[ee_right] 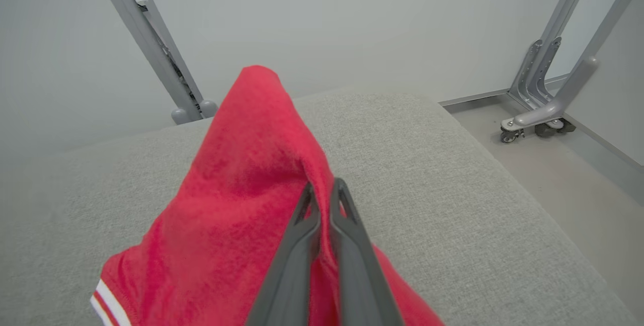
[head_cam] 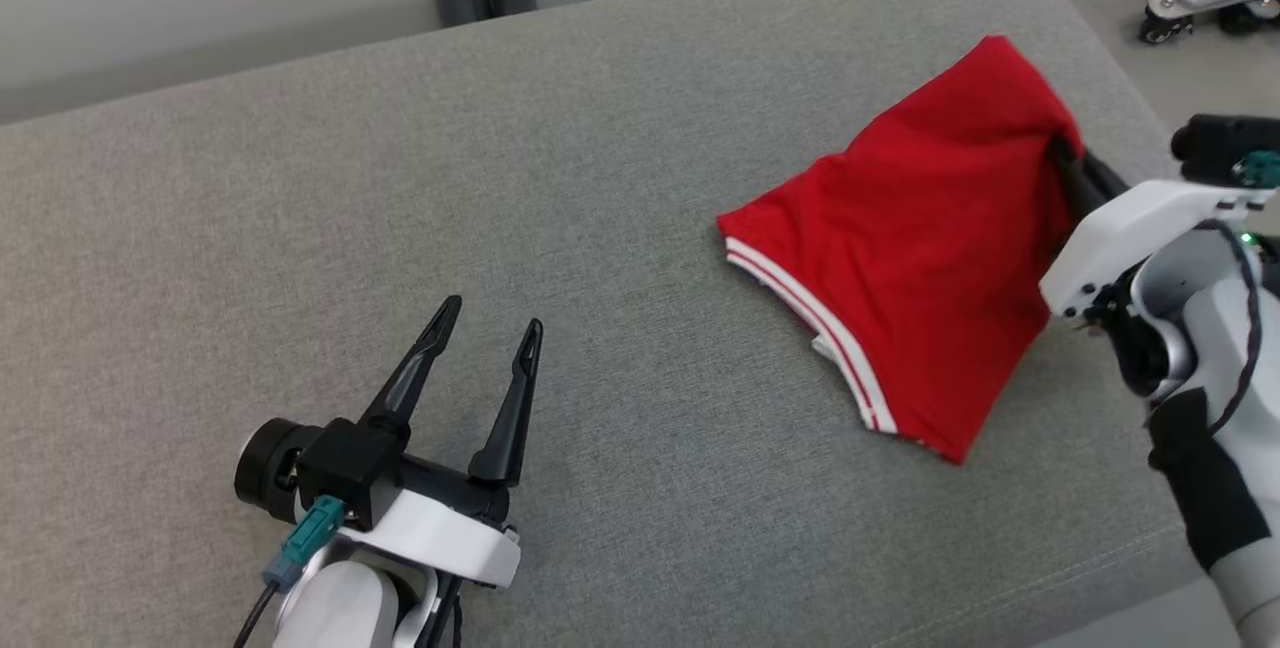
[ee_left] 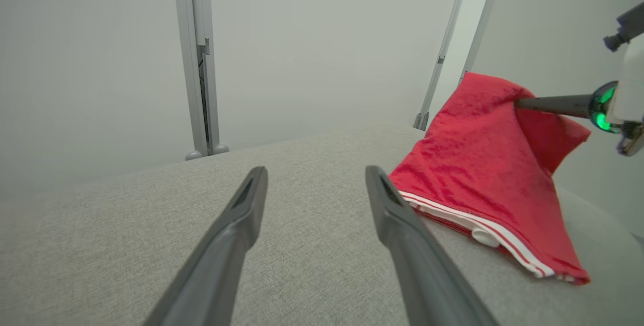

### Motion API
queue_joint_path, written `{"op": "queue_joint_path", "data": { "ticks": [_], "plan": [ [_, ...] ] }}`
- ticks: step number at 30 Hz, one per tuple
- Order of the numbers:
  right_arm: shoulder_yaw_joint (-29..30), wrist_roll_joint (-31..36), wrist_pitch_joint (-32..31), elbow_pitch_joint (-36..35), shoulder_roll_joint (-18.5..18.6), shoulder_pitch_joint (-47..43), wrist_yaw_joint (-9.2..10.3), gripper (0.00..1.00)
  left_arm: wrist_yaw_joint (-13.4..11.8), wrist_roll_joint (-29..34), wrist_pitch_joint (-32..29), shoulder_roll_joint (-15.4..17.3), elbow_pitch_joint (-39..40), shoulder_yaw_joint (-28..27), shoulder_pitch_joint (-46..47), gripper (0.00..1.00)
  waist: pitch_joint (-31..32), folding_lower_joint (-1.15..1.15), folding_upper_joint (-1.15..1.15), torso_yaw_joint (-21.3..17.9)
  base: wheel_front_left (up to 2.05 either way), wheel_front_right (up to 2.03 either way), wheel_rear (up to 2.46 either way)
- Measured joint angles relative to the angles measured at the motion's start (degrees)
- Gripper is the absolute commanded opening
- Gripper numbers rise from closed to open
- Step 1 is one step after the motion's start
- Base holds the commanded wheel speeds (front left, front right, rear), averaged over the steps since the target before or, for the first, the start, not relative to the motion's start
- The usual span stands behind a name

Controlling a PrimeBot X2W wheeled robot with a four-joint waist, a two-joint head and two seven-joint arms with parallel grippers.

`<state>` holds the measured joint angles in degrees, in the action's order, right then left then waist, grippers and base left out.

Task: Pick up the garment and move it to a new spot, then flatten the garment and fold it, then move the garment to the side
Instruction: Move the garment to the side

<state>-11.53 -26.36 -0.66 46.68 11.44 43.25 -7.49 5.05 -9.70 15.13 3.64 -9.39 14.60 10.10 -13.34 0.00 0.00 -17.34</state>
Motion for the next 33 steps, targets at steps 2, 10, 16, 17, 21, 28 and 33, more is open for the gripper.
{"op": "queue_joint_path", "data": {
  "ticks": [2,10,16,17,21,28,33],
  "plan": [
    [0.8,-0.3,0.3,2.5,1.1,2.5,0.00,0.00,0.2,0.2,0.0,0.4,-0.1,-0.1,0.6,1.00,-1.4,0.00,0.00,0.6,0.00,0.00,0.00],
    [5.1,0.3,2.4,10.5,4.1,9.9,0.00,0.00,0.7,1.0,0.0,1.5,0.7,-0.7,2.9,1.00,-6.8,0.00,0.00,2.4,0.00,0.00,0.00],
    [9.3,3.0,4.7,16.9,4.2,12.1,0.00,0.00,0.7,1.1,0.0,1.9,0.9,-1.1,3.4,1.00,-9.0,0.00,0.00,2.1,0.00,0.00,0.00],
    [9.9,3.6,5.1,17.9,4.2,12.4,0.00,0.00,0.7,1.2,0.0,1.9,0.9,-1.1,3.4,1.00,-9.1,0.00,0.00,2.0,0.00,0.00,0.00],
    [13.4,7.9,7.6,23.4,5.4,13.8,0.00,0.00,0.9,1.2,0.0,2.0,0.8,-1.1,3.8,1.00,-9.1,0.00,0.00,1.2,0.00,0.00,0.00],
    [16.2,12.4,10.2,25.7,4.2,15.4,0.00,1.00,1.0,1.2,0.0,2.0,0.4,-1.0,4.3,1.00,-8.9,0.00,0.00,1.1,0.00,0.00,0.00],
    [17.3,14.8,12.1,26.2,3.8,16.0,0.00,1.00,1.0,1.2,0.0,1.8,0.1,-0.9,4.3,1.00,-7.9,0.00,0.00,1.8,0.00,0.00,0.00]
  ]
}}
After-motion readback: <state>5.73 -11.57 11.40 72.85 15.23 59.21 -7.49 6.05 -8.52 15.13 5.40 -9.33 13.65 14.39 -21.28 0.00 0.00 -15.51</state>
